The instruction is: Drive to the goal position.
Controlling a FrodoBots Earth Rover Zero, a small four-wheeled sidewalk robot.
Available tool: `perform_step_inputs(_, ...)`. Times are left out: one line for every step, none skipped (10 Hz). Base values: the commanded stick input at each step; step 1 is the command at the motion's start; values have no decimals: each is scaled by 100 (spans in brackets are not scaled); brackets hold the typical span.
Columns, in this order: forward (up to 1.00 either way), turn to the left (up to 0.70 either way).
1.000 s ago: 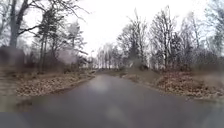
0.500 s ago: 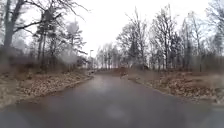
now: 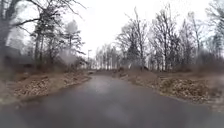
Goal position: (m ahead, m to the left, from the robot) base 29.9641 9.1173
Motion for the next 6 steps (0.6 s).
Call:
perform_step_inputs(100,40)
perform_step_inputs(100,40)
perform_step_inputs(100,40)
perform_step_inputs(100,34)
perform_step_inputs(100,12)
perform_step_inputs(100,7)
